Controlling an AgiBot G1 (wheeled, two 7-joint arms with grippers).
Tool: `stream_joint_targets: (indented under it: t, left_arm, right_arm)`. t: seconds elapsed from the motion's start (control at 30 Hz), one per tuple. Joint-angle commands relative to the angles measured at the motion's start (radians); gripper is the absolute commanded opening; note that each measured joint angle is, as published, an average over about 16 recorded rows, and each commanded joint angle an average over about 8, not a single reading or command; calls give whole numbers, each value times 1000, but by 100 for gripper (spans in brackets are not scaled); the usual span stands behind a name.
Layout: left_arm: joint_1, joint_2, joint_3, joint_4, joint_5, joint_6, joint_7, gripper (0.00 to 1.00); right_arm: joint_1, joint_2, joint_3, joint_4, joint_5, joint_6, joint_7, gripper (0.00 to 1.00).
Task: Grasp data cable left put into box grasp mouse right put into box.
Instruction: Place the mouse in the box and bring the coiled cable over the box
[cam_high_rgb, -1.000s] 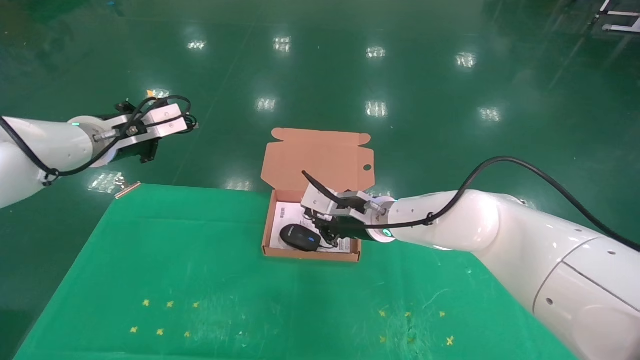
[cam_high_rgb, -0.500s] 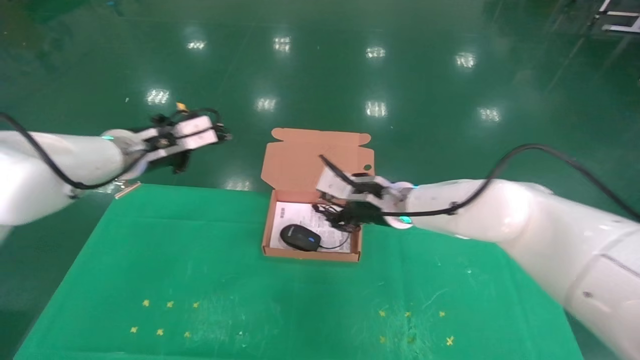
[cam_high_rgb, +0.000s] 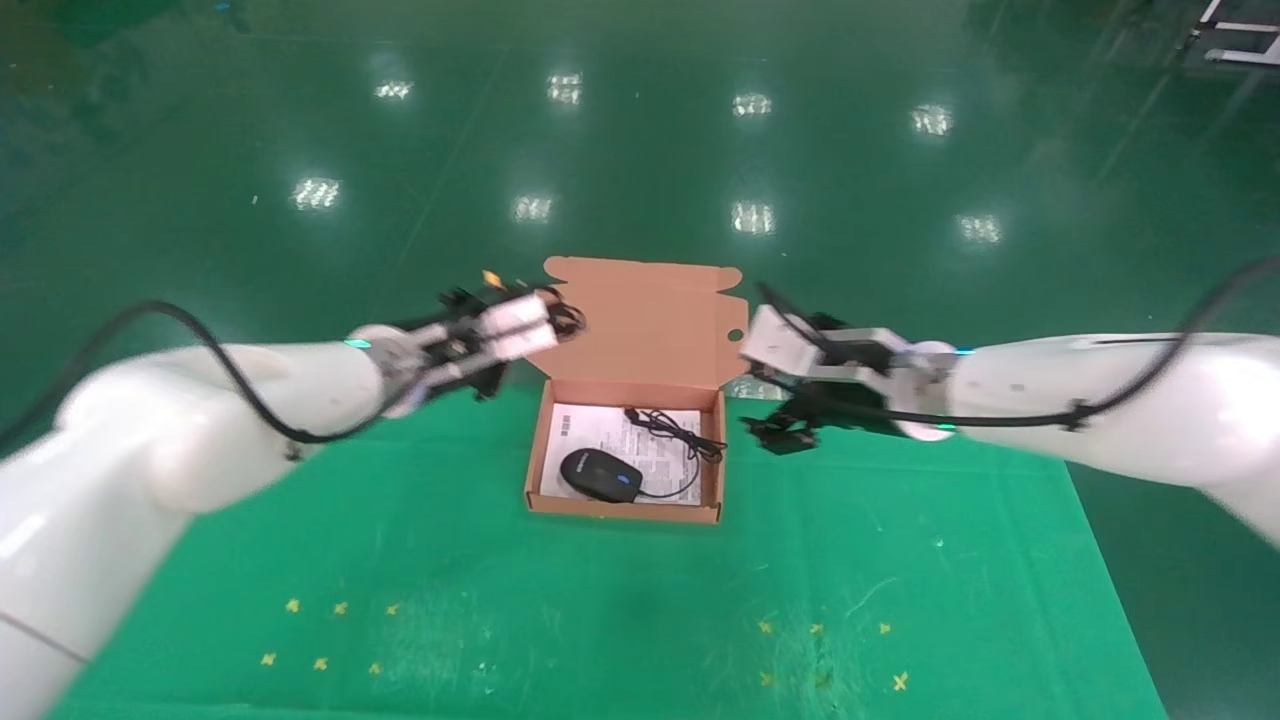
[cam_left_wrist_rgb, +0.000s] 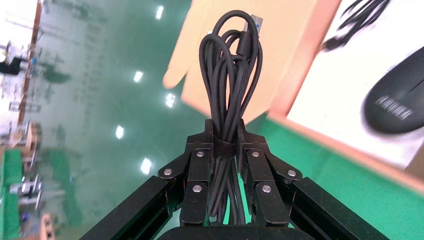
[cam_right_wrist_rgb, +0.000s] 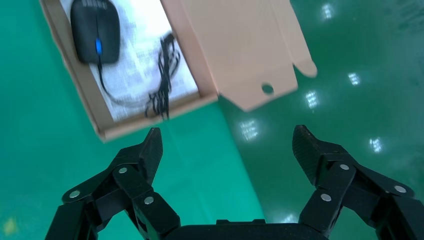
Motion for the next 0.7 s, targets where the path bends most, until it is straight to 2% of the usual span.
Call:
stream_joint_targets:
  t: [0.03, 0.37, 0.7]
  left_arm:
    - [6, 19, 6, 18, -18, -17, 20, 0]
    - [31, 83, 75, 78, -115, -89, 140, 0]
    - [30, 95, 215, 89, -243, -148, 212, 0]
  right_arm:
    - [10, 34, -10, 38, -19, -2, 27, 100]
    - [62, 162, -53, 201, -148, -32, 177, 100]
    - [102, 241, -78, 323, -283, -80, 321, 100]
